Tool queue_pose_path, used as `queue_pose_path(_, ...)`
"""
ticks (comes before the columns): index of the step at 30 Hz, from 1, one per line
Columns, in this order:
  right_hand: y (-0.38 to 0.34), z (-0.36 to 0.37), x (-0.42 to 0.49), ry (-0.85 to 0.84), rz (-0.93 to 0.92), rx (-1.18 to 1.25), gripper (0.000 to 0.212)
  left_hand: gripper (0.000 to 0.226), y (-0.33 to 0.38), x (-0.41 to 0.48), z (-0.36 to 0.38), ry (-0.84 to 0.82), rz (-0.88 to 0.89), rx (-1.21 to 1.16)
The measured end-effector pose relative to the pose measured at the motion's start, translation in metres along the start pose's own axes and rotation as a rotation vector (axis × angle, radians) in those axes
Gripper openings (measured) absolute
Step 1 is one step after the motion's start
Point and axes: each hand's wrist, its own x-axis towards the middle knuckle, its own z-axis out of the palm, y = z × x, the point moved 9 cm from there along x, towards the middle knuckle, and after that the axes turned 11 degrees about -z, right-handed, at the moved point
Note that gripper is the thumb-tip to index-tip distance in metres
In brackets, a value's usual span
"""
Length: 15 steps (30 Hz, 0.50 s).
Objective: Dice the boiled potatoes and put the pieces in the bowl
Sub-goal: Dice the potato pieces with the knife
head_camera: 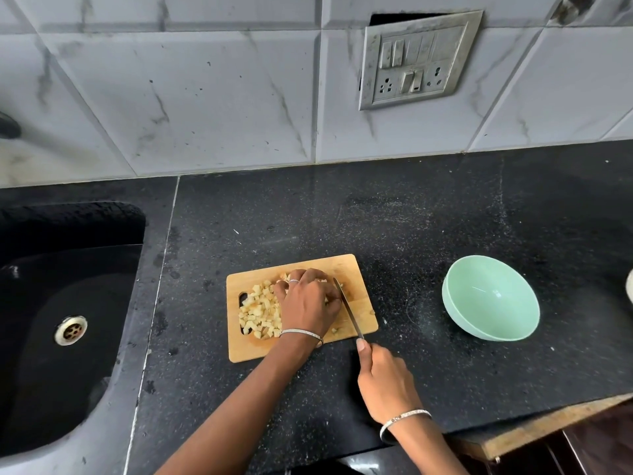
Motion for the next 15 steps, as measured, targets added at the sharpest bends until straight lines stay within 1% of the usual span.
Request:
queue_pose_path(3,-0.004,0.0,0.002,0.006,0.032,-0.042,0.052,0.009,0.0,0.002,0.001,-0.012,-0.004,-0.004)
queue_pose_path(5,-0.005,0.0,0.005,-0.013,0.02,-0.016,0.051,0.009,-0.002,0.002,0.002,-0.02,-0.005,-0.007)
queue_pose_path(9,0.003,-0.006,0.008,-0.049,-0.005,0.196,0.054,0.008,-0.012,0.004,-0.001,-0.028,-0.021,-0.044)
queue_pose_path(10,0.004,-0.01,0.008,-0.035,-0.01,0.244,0.055,0.007,-0.017,0.006,-0.005,-0.011,-0.034,-0.076)
queue_pose_path(12,0.004,-0.018,0.007,0.005,-0.04,0.266,0.055,0.006,-0.027,0.009,-0.017,0.042,-0.064,-0.128)
queue_pose_path(15,0.004,-0.034,0.009,0.075,-0.096,0.2,0.051,0.013,-0.041,0.014,-0.027,0.082,-0.123,-0.144)
